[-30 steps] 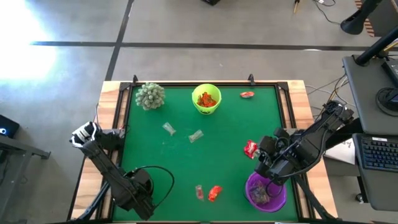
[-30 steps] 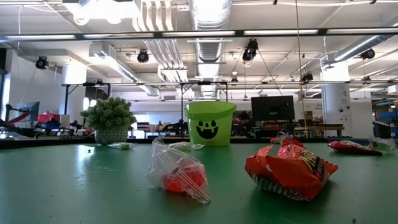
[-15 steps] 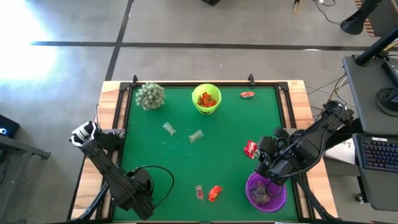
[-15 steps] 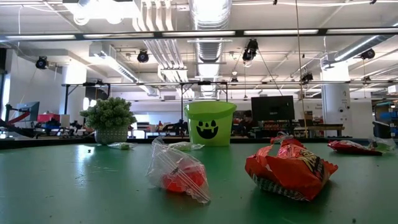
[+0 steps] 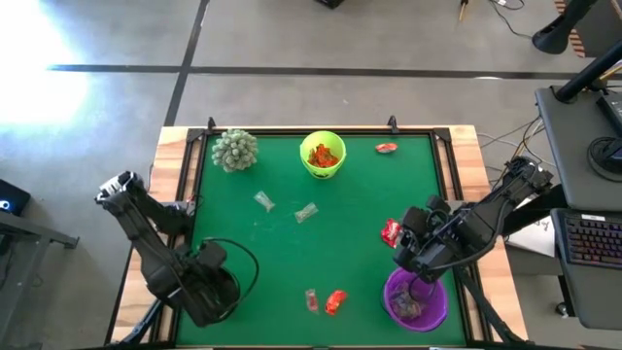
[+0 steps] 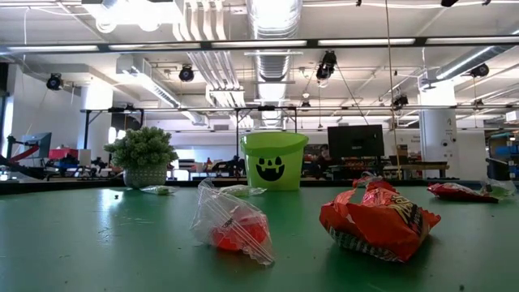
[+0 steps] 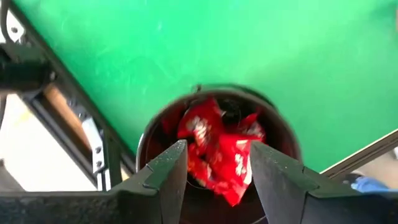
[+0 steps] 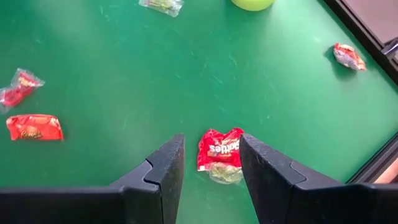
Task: Organize candy in baskets
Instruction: Put the red candy into the black bucket
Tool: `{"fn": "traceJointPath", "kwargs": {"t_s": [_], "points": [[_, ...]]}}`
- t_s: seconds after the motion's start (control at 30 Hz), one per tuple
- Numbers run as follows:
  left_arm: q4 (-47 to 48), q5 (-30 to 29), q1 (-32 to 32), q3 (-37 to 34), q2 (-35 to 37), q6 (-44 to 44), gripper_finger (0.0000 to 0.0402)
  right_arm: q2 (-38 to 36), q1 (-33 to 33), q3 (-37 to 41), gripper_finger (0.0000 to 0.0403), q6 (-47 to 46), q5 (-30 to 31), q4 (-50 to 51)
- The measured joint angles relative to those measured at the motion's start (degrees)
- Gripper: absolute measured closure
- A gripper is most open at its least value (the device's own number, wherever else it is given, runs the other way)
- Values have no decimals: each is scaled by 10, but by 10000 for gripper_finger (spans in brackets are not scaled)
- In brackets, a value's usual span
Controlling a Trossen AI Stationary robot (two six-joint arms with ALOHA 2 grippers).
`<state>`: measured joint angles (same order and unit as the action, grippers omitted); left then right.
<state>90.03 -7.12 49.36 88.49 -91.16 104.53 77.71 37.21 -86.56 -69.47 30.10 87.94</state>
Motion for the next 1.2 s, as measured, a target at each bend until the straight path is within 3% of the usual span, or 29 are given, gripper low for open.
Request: {"fn": "traceJointPath", "kwargs": {"t_s": [0.3, 0.8, 1.2], "points": [[0, -89, -2, 0, 10, -62, 245, 0, -6, 0, 257, 1, 48, -3], [-5, -93, -2, 0, 6, -97, 244, 1, -13, 7, 257, -127, 44, -4], [-26, -88, -9, 0, -17, -79, 244, 37, -43, 27, 218, -105, -14, -3]]}}
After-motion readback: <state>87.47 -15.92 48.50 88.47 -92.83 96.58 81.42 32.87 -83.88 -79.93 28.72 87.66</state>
